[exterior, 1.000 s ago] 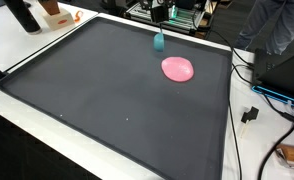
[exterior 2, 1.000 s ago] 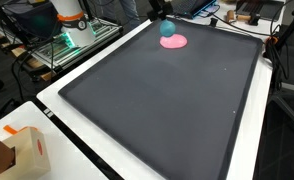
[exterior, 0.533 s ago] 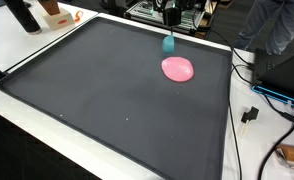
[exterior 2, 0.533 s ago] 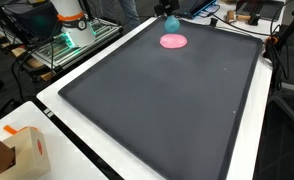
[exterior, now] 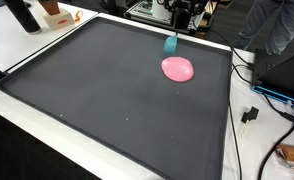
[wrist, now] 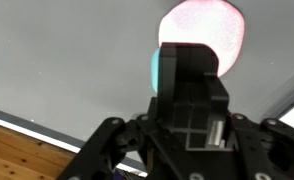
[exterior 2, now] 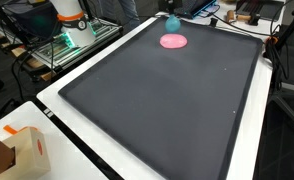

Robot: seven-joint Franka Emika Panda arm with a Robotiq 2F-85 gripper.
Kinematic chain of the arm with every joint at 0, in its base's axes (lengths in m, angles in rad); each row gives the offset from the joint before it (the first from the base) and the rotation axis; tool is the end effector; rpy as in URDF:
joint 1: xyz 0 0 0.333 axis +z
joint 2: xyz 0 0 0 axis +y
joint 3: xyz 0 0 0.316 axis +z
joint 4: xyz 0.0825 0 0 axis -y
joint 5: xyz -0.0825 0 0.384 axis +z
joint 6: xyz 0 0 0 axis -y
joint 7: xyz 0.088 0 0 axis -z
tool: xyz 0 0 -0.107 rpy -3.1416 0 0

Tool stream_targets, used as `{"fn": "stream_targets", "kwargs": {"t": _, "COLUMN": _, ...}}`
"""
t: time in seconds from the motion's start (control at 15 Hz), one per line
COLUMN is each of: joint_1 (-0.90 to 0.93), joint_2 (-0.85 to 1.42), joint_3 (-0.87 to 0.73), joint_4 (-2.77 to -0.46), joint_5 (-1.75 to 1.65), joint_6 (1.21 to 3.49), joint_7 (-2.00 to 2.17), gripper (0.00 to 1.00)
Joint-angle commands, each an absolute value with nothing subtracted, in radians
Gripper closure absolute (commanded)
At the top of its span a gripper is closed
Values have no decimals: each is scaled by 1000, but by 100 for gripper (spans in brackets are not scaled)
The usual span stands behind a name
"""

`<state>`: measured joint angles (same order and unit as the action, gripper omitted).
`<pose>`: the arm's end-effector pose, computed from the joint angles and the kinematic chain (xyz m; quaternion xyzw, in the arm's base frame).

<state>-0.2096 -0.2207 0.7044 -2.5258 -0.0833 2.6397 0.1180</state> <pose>0.4150 0.2253 0.3662 0.9607 0.2211 0.1603 0.0500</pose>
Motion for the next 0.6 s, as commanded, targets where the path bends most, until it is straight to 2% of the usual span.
{"fn": "stream_targets", "kwargs": {"t": 0.0, "joint_1": -155, "joint_2": -168, "joint_3": 727, "joint_4": -2417, "joint_5": -294, "joint_6": 2479, "joint_7": 370, "gripper": 74}}
{"fn": "stream_targets", "kwargs": {"t": 0.2, "joint_1": -106, "joint_2": -107, "joint_3": 743, "joint_4": -2343, "joint_5": -470, "joint_6": 2364, "joint_7": 563, "gripper": 74}}
{"fn": "stream_targets", "kwargs": {"t": 0.53, "joint_1": 49, "joint_2": 29, "joint_3": 680, "joint_4": -2241, "joint_5": -707, "joint_6": 2178, "joint_7": 824, "gripper": 74}}
